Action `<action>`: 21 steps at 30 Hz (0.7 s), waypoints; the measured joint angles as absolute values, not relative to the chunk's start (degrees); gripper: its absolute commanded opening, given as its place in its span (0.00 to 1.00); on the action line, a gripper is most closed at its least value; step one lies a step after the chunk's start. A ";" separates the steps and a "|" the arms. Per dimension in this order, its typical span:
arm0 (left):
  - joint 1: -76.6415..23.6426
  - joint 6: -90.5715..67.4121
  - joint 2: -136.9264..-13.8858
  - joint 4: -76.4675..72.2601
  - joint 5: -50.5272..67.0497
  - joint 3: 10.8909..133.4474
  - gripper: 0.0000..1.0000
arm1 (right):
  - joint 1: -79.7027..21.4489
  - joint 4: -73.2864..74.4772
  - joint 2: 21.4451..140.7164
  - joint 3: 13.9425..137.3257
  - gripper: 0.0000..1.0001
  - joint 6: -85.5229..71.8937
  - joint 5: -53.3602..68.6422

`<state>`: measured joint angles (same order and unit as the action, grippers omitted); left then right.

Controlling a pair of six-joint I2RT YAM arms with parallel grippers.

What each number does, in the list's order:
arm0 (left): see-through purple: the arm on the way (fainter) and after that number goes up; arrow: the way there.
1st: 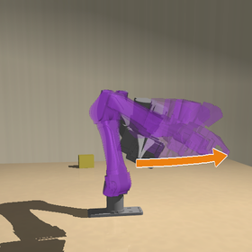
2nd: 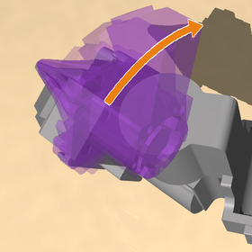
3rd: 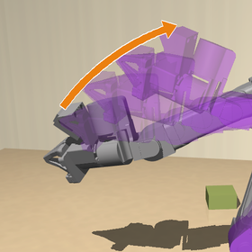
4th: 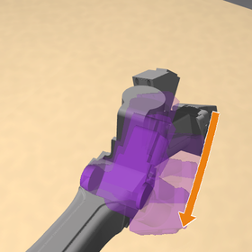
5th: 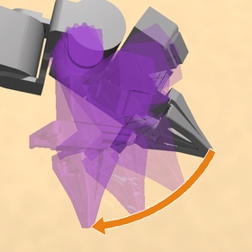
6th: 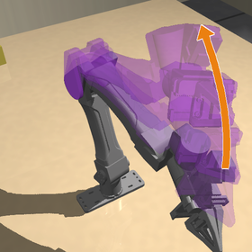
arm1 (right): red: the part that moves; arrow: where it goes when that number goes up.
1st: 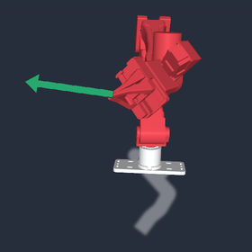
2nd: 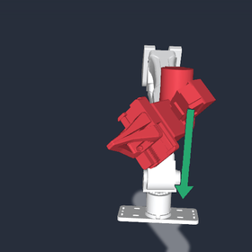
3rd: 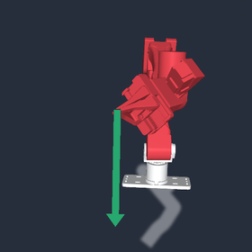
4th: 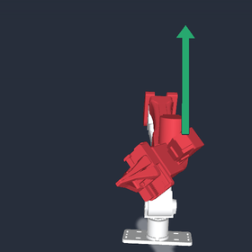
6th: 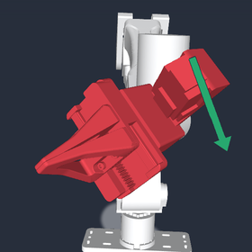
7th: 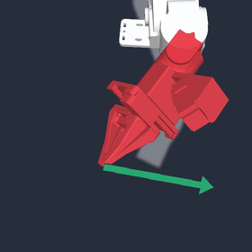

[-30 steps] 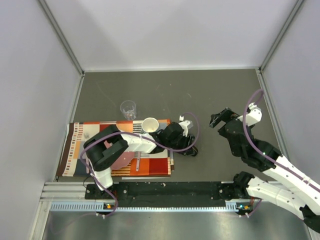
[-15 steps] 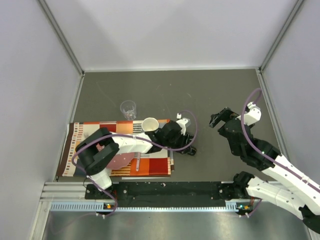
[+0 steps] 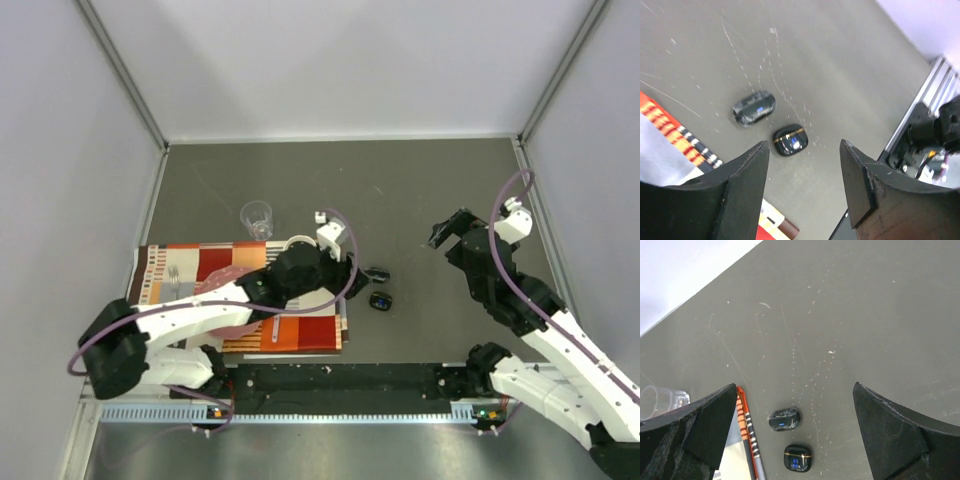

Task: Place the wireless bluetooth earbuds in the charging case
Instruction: Reset both arms

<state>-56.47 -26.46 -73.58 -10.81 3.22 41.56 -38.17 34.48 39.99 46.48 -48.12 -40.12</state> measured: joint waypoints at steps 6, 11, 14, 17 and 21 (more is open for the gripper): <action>-56.45 -23.77 -61.76 -11.38 -7.22 39.07 0.99 | -28.53 33.91 40.32 45.06 0.99 -47.48 -33.41; -56.40 -20.82 -53.80 -10.13 -17.74 36.07 0.99 | -25.17 33.89 42.83 44.56 0.99 -45.91 -28.62; -55.81 -18.59 -50.46 -7.11 -23.59 35.46 0.99 | -24.45 33.89 45.01 44.56 0.99 -44.05 -26.41; -53.06 -16.45 -46.98 -4.82 -24.91 34.83 0.99 | -22.92 33.87 46.54 44.56 0.99 -41.63 -24.25; -41.82 -16.36 -42.19 -3.20 -20.16 32.36 0.99 | -19.25 33.26 47.11 43.79 0.99 -38.92 -21.78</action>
